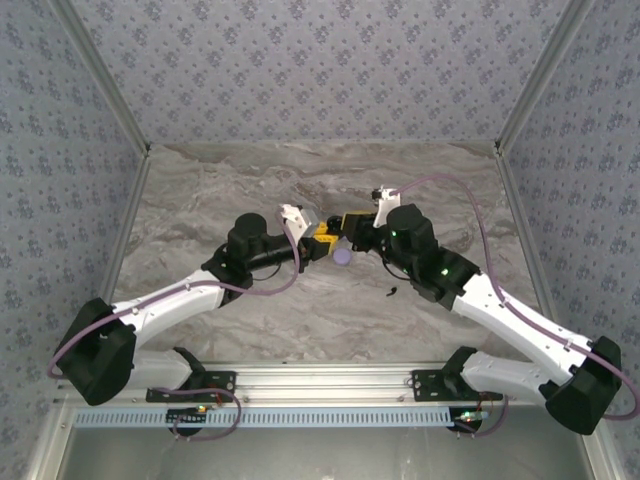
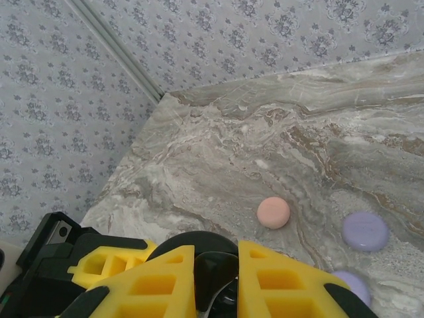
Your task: Insert the wireless bluetooth earbuds into the charging case
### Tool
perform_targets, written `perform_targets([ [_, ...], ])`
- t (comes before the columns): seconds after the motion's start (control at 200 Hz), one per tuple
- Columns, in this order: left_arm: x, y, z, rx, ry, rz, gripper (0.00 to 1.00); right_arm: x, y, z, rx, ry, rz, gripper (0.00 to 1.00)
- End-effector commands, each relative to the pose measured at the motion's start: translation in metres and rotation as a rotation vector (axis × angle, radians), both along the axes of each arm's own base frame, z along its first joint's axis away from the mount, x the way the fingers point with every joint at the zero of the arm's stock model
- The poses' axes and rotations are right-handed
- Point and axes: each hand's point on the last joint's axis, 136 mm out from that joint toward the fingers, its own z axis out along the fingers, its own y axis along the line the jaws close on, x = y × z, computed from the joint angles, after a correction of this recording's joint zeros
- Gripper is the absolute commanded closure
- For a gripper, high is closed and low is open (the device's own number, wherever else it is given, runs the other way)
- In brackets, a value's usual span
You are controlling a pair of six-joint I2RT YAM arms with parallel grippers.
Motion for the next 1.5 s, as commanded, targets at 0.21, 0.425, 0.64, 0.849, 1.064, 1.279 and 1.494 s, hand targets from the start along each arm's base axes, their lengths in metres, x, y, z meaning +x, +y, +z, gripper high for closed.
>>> perform_targets([
  [0.21,-0.001,-0.004,0.027,-0.058,-0.053,-0.011,1.0,0.003,0.004,-0.012,-0.026,0.02,-0.018,0.81],
  [0.425,0.0,-0.003,0.027,-0.056,-0.056,-0.006,1.0,-0.002,0.006,-0.02,-0.028,0.054,-0.005,0.8],
  [0.64,-0.001,-0.003,0.028,-0.058,-0.06,-0.006,1.0,-0.007,0.007,-0.028,-0.038,0.086,0.012,0.8],
  [0.849,-0.001,-0.003,0.027,-0.058,-0.063,-0.009,1.0,-0.008,0.01,-0.027,-0.042,0.098,0.028,0.66],
  [1.064,-0.002,-0.002,0.027,-0.057,-0.068,-0.004,1.0,-0.008,-0.002,0.003,-0.057,0.014,0.015,0.33],
  [1.279,-0.003,0.002,0.027,-0.054,-0.075,0.008,1.0,-0.015,-0.034,0.01,-0.164,-0.043,0.016,0.0],
  [1.494,-0.002,0.006,0.028,-0.042,-0.086,0.027,1.0,-0.016,-0.081,-0.038,-0.256,0.173,-0.065,0.0],
])
